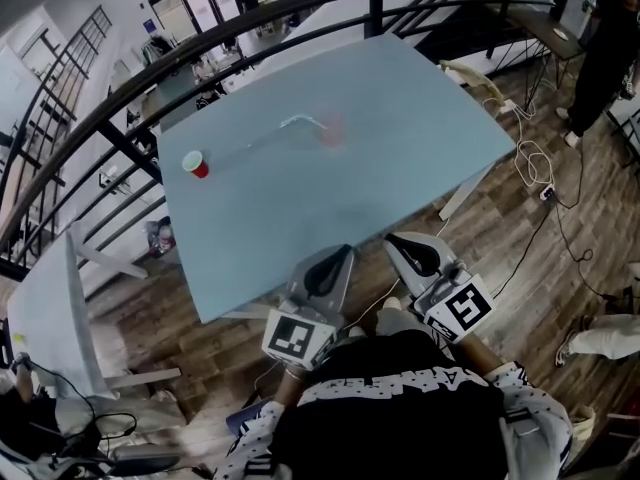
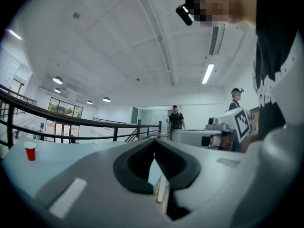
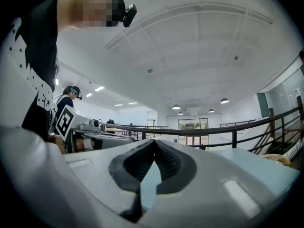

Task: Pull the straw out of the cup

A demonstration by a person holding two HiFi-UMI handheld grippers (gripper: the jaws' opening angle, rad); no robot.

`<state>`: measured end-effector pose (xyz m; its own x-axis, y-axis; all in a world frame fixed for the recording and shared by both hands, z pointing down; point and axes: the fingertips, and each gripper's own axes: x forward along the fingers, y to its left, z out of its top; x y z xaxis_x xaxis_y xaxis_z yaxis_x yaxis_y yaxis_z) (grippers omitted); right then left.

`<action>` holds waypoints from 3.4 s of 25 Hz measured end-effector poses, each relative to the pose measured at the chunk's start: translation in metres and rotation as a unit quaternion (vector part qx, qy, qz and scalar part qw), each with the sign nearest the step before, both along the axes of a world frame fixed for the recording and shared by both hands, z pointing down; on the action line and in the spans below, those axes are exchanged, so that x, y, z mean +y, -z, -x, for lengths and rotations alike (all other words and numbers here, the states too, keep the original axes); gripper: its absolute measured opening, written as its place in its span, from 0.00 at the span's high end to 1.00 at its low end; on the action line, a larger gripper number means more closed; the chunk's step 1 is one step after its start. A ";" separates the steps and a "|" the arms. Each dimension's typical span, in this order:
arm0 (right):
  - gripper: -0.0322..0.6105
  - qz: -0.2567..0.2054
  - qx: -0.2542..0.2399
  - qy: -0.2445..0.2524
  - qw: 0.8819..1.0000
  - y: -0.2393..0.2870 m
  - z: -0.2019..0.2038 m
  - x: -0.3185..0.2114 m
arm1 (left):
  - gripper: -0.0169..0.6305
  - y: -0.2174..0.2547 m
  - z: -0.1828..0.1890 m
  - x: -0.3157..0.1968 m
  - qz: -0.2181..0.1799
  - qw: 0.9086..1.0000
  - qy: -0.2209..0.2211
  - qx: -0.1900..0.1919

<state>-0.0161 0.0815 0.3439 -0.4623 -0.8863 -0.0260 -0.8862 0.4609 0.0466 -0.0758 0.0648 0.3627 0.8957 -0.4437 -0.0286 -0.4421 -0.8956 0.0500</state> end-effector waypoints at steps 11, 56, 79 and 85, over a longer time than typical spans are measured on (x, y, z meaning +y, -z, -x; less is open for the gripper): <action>0.95 0.007 -0.006 0.026 1.000 -0.009 -0.016 -0.047 | 0.99 -0.008 0.001 -0.043 0.002 0.999 0.046 -0.008; 0.95 -0.013 -0.041 0.160 0.986 -0.025 -0.121 -0.215 | 0.99 -0.019 -0.102 -0.181 0.006 0.983 0.177 -0.044; 0.95 -0.019 -0.021 0.197 0.980 -0.032 -0.103 -0.252 | 0.99 -0.021 -0.097 -0.221 0.028 0.978 0.204 -0.025; 0.95 -0.008 -0.013 0.208 0.978 -0.032 -0.091 -0.269 | 0.99 -0.017 -0.089 -0.238 0.025 0.977 0.209 -0.029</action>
<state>0.0750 -0.1878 0.3755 -0.7822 -0.6206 -0.0552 -0.6227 0.7816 0.0376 0.0131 -0.1731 0.3793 0.6349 -0.7711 0.0484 -0.7725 -0.6328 0.0526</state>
